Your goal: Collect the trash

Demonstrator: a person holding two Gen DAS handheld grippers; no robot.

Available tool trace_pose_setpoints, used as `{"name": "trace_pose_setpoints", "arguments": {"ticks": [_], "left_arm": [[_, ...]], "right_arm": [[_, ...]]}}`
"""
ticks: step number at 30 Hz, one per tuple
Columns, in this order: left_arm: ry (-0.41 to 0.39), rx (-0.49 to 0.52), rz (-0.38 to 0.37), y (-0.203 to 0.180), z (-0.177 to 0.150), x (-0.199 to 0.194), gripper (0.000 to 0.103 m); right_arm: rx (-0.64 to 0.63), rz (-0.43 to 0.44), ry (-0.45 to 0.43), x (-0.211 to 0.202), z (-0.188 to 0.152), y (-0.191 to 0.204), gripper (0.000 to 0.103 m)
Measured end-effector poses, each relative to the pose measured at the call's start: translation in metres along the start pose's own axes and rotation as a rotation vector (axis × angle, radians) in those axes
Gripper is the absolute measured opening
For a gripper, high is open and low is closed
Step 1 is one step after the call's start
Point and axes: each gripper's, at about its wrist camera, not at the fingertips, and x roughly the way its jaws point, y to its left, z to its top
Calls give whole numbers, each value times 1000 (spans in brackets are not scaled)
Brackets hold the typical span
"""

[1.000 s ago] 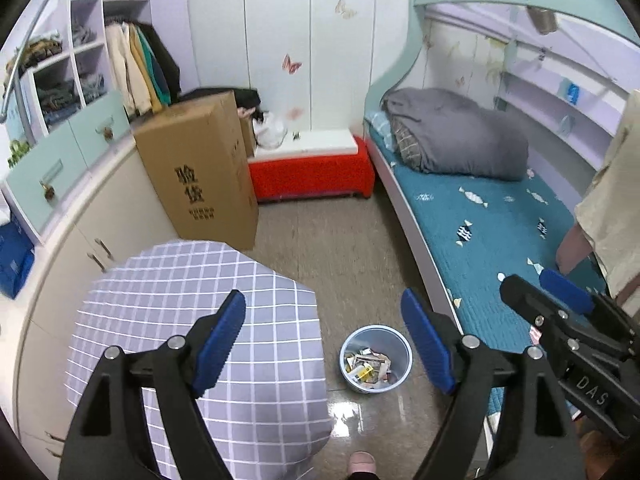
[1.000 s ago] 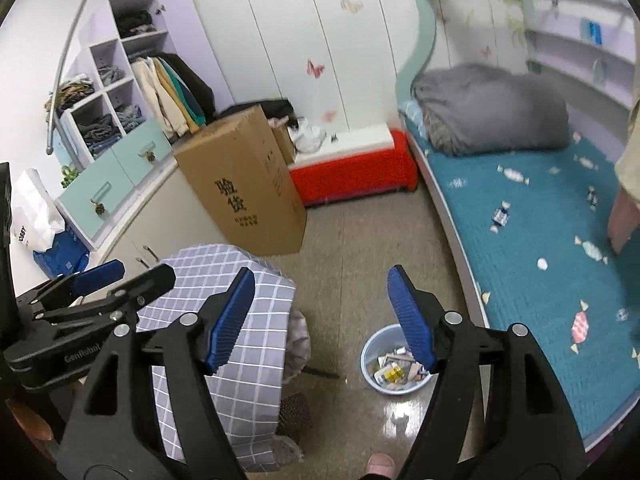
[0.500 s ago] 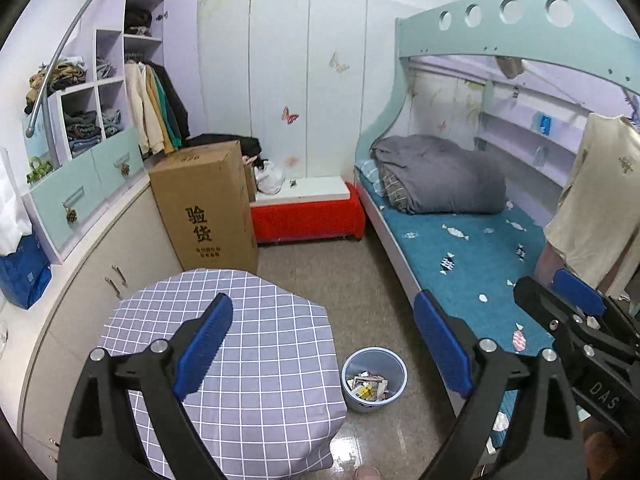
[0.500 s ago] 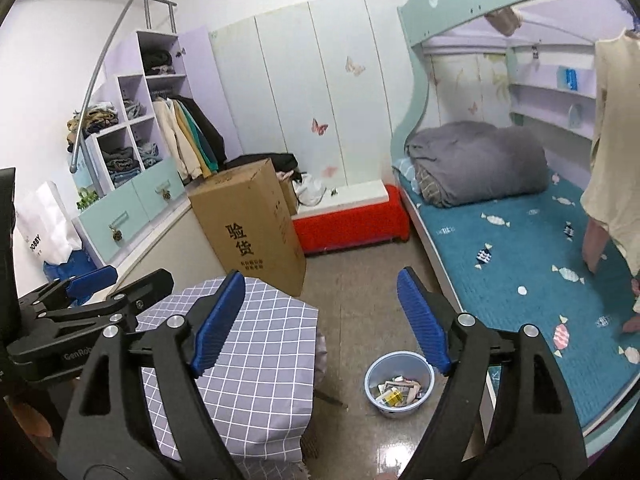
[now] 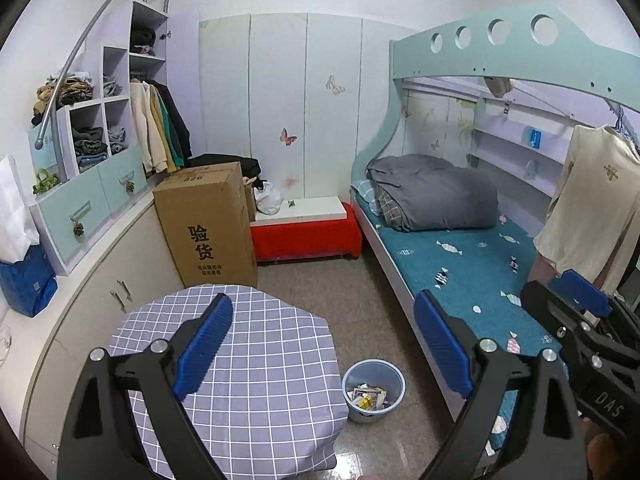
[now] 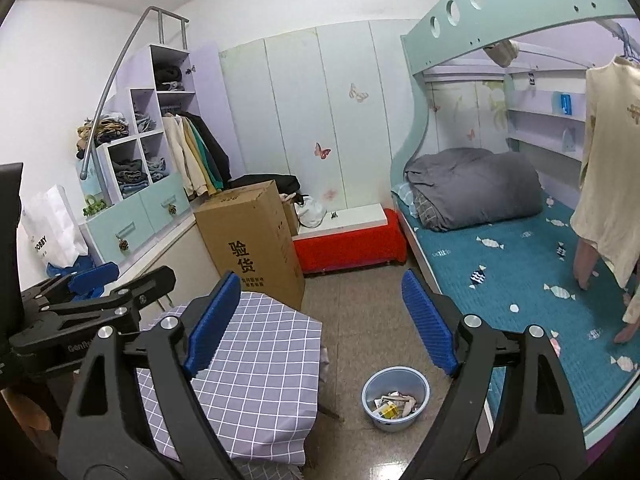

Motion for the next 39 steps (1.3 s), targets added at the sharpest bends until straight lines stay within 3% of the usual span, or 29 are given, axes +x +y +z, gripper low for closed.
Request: {"name": "trace_pose_setpoints", "arguments": {"ticks": [8, 39], "left_arm": [[-27, -8, -9, -4, 5, -7, 90], [-3, 12, -15, -5, 0, -5, 90]], "right_arm": [[5, -1, -7, -8, 0, -1, 82], [34, 11, 20, -2, -3, -6, 83]]}}
